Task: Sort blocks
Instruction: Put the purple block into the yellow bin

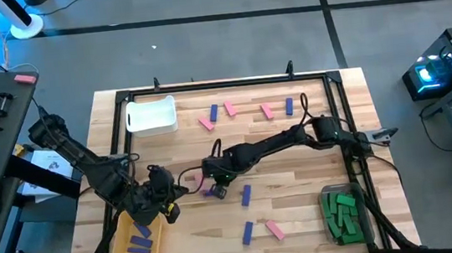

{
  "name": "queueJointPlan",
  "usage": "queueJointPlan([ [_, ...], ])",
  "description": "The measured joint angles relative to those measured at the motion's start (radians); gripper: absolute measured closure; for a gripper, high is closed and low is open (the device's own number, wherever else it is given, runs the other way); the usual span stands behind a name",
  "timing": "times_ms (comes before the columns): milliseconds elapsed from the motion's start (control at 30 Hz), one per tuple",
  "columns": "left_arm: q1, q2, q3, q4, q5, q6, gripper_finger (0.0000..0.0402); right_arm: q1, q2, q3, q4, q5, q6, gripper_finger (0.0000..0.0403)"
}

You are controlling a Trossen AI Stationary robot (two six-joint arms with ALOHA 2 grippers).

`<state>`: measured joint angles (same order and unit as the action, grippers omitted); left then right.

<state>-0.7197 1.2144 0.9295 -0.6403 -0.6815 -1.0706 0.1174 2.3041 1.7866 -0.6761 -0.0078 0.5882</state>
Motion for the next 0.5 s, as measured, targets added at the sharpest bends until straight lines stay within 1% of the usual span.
queueJointPlan([
  [67, -0.005, 0.000, 0.000, -0.001, -0.001, 0.000, 0.0401, 0.016, -0.005, 0.000, -0.049, 0.001, 0.017, 0.0403],
  [233, -0.009, 0.000, 0.000, -0.039, -0.008, 0.006, 0.0401, 0.051, -0.005, 0.002, -0.046, 0.006, 0.082, 0.0403],
  [333, -0.008, 0.000, 0.000, -0.049, -0.012, 0.032, 0.0401, 0.069, -0.002, 0.032, -0.060, -0.007, 0.112, 0.0403],
  [500, -0.007, 0.000, 0.000, -0.056, -0.015, 0.081, 0.0401, 0.081, -0.034, 0.091, -0.104, 0.016, 0.114, 0.0403],
])
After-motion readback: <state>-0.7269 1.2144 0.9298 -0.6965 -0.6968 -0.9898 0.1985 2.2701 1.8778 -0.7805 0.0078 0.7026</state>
